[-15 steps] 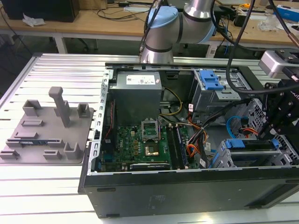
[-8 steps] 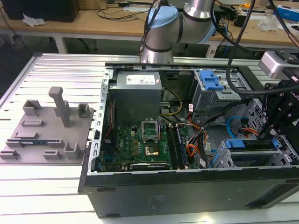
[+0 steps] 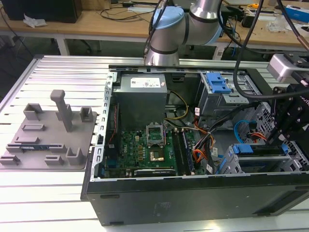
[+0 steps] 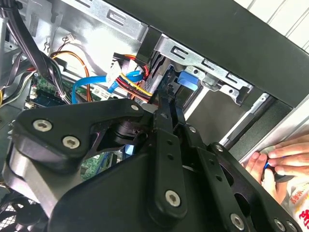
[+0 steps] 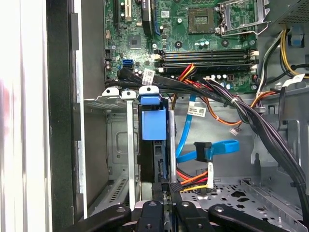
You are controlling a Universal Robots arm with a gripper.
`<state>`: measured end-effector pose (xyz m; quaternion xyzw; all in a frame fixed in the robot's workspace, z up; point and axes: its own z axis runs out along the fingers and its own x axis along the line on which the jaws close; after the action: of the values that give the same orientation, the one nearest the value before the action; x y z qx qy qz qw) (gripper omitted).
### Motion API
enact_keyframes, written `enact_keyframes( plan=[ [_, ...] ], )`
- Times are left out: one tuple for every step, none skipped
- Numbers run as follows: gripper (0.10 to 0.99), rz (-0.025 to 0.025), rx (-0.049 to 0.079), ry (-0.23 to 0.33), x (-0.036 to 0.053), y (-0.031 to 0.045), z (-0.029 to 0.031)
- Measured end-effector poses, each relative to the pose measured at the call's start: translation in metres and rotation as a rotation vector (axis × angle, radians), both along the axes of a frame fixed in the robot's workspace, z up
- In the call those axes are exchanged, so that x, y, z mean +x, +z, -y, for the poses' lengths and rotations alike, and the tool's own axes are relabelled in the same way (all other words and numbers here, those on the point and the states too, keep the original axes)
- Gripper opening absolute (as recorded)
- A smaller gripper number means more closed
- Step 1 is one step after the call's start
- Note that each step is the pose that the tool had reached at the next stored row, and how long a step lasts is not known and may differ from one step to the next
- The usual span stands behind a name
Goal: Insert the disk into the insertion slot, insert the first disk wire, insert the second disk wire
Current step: 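Insert the first disk wire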
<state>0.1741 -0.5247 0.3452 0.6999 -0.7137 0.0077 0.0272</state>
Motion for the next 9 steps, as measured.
enact_keyframes(
  plan=[
    [0.165,0.0,0.0,0.0,0.0,-0.0002,0.0],
    [0.165,0.0,0.0,0.0,0.0,-0.0004,0.0001],
    [0.165,0.0,0.0,0.0,0.0,-0.0005,0.0002],
    [0.165,0.0,0.0,0.0,0.0,-0.0008,0.0003],
    [0.165,0.0,0.0,0.0,0.0,-0.0011,0.0004],
    [0.165,0.0,0.0,0.0,0.0,-0.0016,0.0004],
    [0.165,0.0,0.0,0.0,0.0,-0.0023,0.0005],
    [0.165,0.0,0.0,0.0,0.0,-0.0028,0.0005],
    [0.165,0.0,0.0,0.0,0.0,-0.0032,0.0005]
  ],
)
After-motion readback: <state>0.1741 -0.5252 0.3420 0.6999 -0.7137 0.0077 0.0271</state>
